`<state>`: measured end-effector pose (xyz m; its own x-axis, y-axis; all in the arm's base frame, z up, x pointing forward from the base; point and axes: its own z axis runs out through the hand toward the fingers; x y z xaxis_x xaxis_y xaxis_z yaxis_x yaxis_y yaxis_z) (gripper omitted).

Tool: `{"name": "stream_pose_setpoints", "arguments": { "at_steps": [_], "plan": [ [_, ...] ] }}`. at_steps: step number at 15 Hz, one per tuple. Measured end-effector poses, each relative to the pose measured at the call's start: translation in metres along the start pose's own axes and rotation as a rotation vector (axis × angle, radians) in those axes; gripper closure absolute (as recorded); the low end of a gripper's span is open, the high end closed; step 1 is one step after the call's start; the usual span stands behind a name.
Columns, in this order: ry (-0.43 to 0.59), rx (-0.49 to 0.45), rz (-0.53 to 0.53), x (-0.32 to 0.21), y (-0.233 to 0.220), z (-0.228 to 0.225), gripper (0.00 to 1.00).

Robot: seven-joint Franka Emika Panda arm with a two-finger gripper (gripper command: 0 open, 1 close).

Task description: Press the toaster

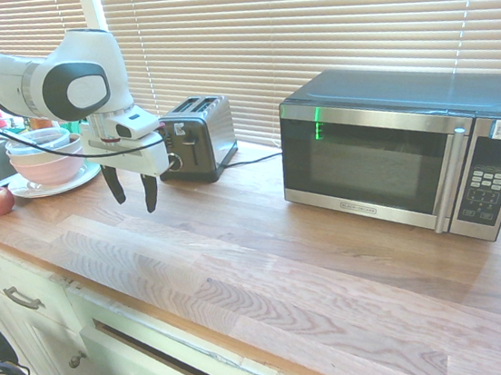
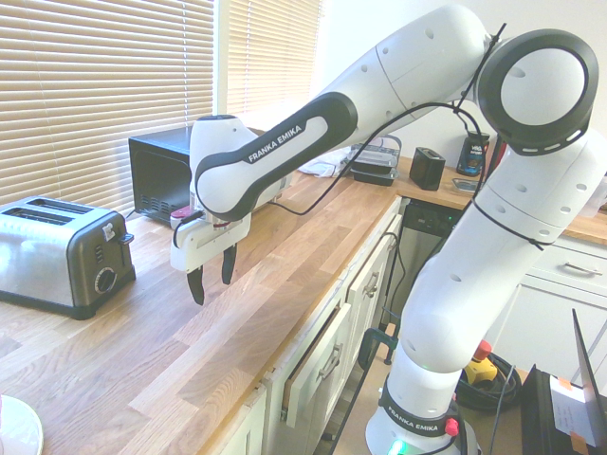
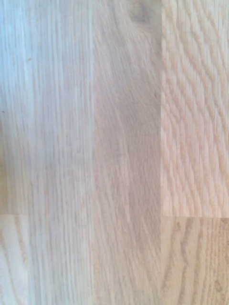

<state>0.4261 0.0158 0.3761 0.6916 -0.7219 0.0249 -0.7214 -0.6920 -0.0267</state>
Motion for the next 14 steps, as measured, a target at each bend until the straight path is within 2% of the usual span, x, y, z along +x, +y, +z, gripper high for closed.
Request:
{"name": "stream_pose_setpoints", "arguments": {
  "at_steps": [4, 8, 14],
  "plan": [
    [0.003, 0.021, 0.005, 0.000, -0.004, -0.002, 0.00],
    [-0.003, 0.063, -0.014, 0.001, -0.035, -0.016, 0.00],
    [-0.004, 0.096, -0.063, 0.031, -0.089, -0.069, 0.00]
  ]
}}
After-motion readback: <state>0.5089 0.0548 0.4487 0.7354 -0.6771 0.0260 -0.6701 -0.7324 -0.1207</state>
